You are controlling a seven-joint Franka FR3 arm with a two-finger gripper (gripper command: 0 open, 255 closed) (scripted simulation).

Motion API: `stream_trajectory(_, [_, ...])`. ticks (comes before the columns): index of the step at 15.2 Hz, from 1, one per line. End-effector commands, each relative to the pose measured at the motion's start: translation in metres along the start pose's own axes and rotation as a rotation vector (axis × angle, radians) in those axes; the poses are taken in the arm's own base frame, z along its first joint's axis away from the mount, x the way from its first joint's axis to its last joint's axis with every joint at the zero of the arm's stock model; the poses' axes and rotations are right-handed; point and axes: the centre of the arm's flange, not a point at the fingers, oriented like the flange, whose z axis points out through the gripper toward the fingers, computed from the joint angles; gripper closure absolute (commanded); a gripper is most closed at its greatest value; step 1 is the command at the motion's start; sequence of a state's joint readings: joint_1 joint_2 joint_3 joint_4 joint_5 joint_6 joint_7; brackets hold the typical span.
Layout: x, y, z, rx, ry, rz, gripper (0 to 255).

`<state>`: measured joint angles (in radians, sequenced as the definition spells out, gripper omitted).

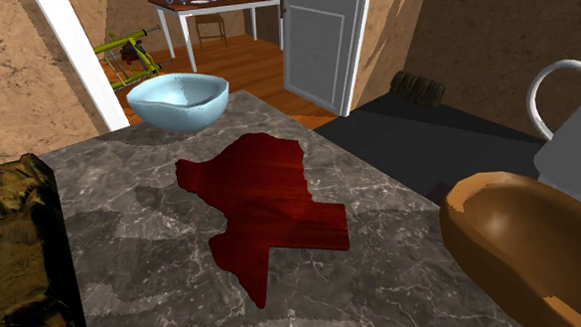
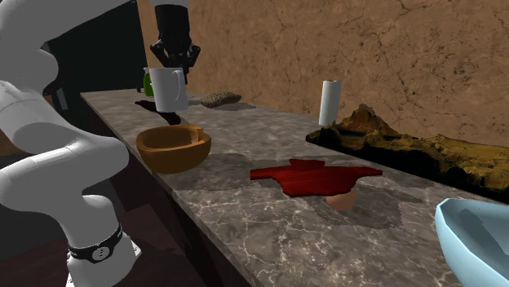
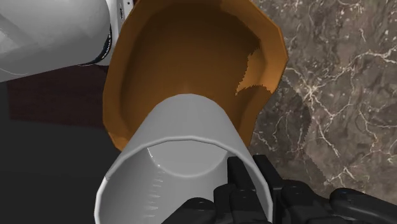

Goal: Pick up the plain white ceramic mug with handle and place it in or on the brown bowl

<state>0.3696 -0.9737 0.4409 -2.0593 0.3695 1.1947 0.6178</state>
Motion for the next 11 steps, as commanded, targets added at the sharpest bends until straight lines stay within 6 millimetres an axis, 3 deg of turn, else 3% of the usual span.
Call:
stream_trajectory(1, [-0.002, -0.001, 0.011, 0.000, 0.000, 0.001, 255])
stream_trajectory(11, [-0.004, -0.001, 0.064, 0.000, 0.000, 0.001, 255])
